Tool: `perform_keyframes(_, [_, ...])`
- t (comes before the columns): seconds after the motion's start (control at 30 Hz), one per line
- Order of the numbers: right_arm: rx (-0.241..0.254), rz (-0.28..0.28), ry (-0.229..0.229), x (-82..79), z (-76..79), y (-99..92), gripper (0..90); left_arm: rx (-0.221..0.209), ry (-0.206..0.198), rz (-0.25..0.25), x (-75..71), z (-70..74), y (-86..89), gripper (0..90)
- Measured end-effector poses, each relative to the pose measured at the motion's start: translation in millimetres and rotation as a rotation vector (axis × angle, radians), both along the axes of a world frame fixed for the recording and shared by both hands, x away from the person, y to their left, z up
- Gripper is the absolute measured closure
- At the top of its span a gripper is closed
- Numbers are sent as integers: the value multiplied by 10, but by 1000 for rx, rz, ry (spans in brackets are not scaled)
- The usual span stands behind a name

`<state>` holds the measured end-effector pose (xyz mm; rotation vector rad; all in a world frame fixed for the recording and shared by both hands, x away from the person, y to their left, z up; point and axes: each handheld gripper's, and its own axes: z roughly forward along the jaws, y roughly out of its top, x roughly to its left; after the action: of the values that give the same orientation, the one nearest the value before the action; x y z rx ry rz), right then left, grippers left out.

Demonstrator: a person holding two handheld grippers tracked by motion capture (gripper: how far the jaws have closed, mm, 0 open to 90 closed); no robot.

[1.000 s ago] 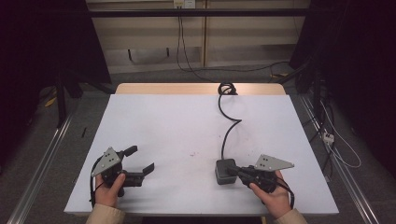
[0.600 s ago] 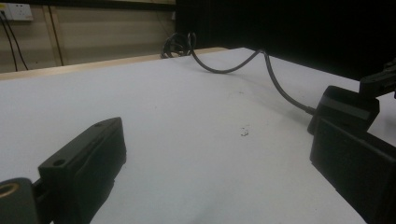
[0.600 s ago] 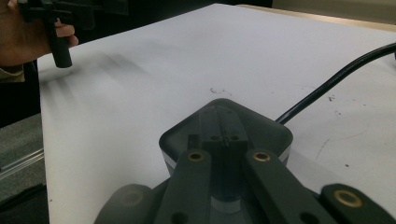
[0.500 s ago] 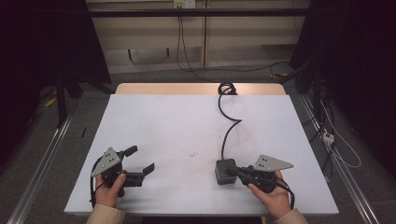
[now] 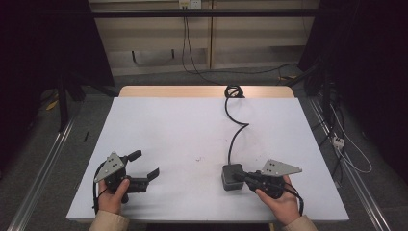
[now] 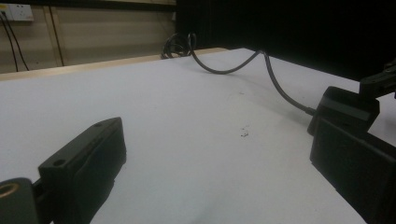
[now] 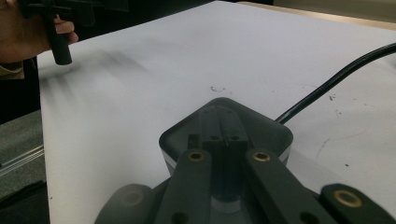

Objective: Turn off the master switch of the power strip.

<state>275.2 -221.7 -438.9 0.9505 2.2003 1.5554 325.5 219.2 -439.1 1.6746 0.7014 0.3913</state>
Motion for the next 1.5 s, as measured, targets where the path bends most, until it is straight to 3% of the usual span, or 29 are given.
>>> perform_keyframes(0.53, [-52, -3, -19, -19, 37, 38, 900, 0, -2, 0, 0, 0, -4, 32])
perform_keyframes(1.5, [-49, -9, -14, -21, 35, 40, 900, 4, -4, -1, 2, 1, -13, 32])
